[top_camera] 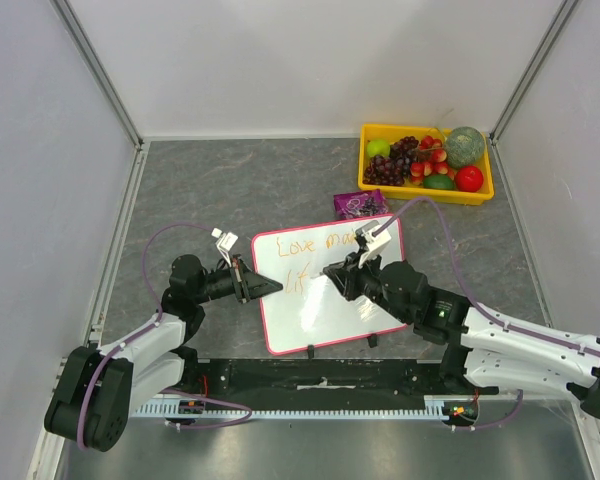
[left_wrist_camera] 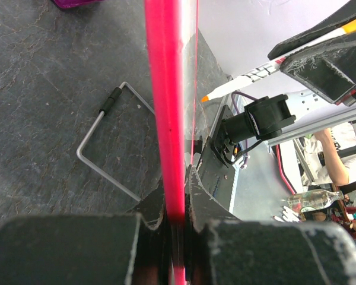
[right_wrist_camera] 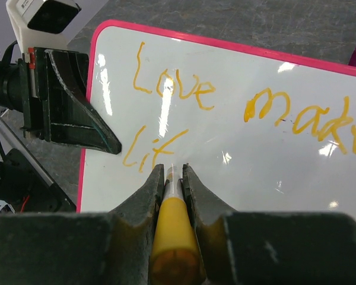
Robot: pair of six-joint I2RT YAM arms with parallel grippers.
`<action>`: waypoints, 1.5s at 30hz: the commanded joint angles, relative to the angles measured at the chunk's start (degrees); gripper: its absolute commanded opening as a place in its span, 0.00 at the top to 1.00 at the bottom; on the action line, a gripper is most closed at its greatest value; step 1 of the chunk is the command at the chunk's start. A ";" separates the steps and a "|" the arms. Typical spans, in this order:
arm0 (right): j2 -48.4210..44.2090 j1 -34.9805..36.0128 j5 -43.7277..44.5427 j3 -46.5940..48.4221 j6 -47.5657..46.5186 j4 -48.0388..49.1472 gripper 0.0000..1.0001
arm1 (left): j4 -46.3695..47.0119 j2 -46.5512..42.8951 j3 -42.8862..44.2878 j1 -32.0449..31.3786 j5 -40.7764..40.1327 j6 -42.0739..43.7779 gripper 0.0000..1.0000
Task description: Write a sentence on the whiteboard
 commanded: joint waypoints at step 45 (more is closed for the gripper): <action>1.05 -0.87 6.22 1.41 0.01 -2.18 1.00 | -3.21 0.97 -0.08 -0.38 -3.56 10.56 0.98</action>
